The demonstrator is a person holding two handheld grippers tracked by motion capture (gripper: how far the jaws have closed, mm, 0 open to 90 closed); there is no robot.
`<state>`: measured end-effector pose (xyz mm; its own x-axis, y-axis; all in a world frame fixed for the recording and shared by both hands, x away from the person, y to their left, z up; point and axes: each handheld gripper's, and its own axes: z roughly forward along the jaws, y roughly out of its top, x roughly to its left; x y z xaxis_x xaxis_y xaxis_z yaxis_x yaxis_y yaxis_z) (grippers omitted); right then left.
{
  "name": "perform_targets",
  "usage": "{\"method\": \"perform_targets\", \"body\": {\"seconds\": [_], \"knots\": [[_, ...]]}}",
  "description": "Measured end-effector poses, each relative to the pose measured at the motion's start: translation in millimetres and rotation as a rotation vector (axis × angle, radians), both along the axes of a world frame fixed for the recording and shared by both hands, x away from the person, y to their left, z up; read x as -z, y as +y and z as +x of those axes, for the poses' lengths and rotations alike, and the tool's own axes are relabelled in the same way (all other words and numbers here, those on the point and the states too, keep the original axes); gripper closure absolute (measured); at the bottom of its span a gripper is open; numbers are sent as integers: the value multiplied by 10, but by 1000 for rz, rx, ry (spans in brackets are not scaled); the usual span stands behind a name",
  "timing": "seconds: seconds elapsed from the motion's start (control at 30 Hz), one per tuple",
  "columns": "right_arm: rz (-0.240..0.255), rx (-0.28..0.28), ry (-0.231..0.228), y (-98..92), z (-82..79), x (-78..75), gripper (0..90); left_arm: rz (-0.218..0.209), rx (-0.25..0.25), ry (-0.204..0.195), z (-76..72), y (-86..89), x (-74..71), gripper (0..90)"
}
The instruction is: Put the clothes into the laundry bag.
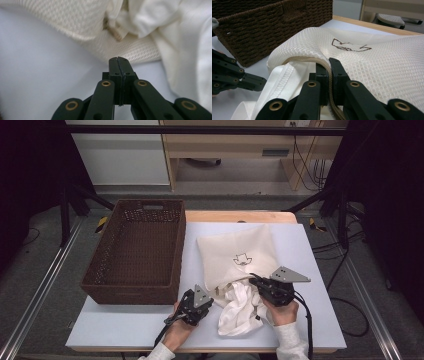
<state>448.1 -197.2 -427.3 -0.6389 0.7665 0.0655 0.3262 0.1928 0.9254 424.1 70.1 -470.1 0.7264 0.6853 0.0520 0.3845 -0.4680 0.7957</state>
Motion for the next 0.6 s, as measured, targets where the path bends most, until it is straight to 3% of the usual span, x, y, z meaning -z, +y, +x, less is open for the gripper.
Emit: {"method": "perform_targets", "body": {"seconds": [0.1,0.2,0.3,0.37,0.4,0.43,0.6], "knots": [[-1,0,0,1,-2,-1,865,11,4,-21,56,-160,27,554],[0,-4,1,-7,-2,-3,865,48,-7,8,166,-296,124,490],[-1,-6,3,-4,0,1,865,17,19,48,228,-310,165,570],[1,-7,3,-13,2,-2,865,29,7,38,238,-285,159,711],[4,-6,5,-16,2,-4,866,37,-6,41,244,-270,152,851],[6,-4,4,-17,0,-5,866,32,-4,50,251,-259,149,891],[6,0,5,-17,-2,-8,866,103,4,14,148,-236,106,899]]}}
